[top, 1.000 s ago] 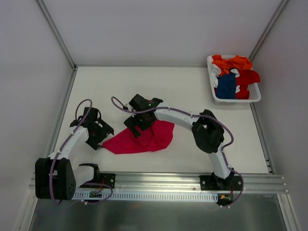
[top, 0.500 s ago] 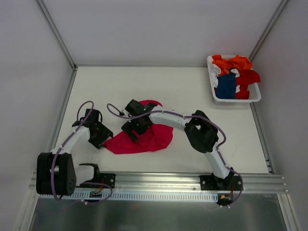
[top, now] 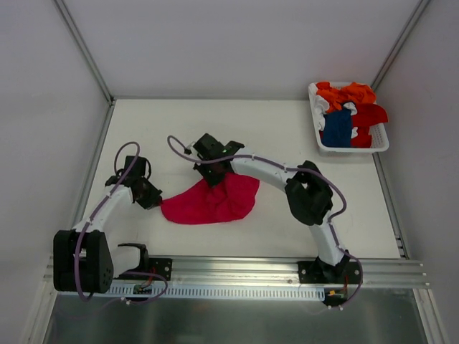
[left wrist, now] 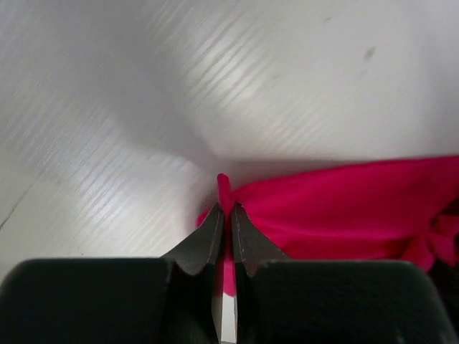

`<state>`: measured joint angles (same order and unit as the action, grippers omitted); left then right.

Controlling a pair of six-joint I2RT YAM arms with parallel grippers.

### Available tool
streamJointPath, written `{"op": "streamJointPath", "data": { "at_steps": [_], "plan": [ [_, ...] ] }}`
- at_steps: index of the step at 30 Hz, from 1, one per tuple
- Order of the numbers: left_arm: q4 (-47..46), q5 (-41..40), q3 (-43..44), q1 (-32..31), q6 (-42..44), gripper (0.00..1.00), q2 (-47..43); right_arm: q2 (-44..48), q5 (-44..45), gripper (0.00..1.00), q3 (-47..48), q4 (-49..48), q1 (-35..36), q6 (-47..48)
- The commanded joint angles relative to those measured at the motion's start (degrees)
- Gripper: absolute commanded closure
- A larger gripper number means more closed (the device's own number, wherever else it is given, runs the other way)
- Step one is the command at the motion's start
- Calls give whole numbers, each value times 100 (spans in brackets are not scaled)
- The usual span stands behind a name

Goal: Fold and stack the t-shirts
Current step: Flatten the tshirt out

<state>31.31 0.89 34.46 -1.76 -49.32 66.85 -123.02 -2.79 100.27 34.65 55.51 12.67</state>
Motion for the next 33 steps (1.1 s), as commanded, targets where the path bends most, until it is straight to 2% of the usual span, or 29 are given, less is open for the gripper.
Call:
{"op": "streamJointPath", "data": {
  "at_steps": [1,4,8,13,14,17,24,26,28,30,31,33],
  "plan": [
    [-213,-316,745,70,651,100,-94,928,244,100,746,-55,-854,-228],
    [-248,-405,1518,141,1108,100,99,1271,244,99,1125,-82,-1357,-387],
    [-248,-326,2501,588,1539,100,92,1780,444,100,1609,-195,-2199,-353],
    [-283,-308,3110,958,2145,100,-224,2536,340,99,1426,-661,-2816,-317],
    [-318,-334,3137,967,2276,100,-260,2598,79,100,1303,-679,-2861,-291],
    [-406,-116,2989,967,2488,100,-287,2905,68,100,917,-670,-2949,-265],
    [-459,816,2531,967,2550,100,56,4108,-573,100,-1410,-758,-2940,-440],
    [-459,1052,2609,958,2873,100,-22,4408,-478,99,-1598,-776,-2949,-467],
    [-450,1404,2863,941,3190,100,-250,4786,-241,100,-1398,-776,-2958,-397],
    [-450,2097,3101,845,3209,100,-531,4901,14,99,-994,-750,-2975,-248],
    [-442,2309,3354,731,3088,100,-611,4884,41,100,-417,-680,-2967,-82],
    [-380,2382,3628,119,2911,100,-813,4692,103,99,244,-338,-2967,25]
  ]
}}
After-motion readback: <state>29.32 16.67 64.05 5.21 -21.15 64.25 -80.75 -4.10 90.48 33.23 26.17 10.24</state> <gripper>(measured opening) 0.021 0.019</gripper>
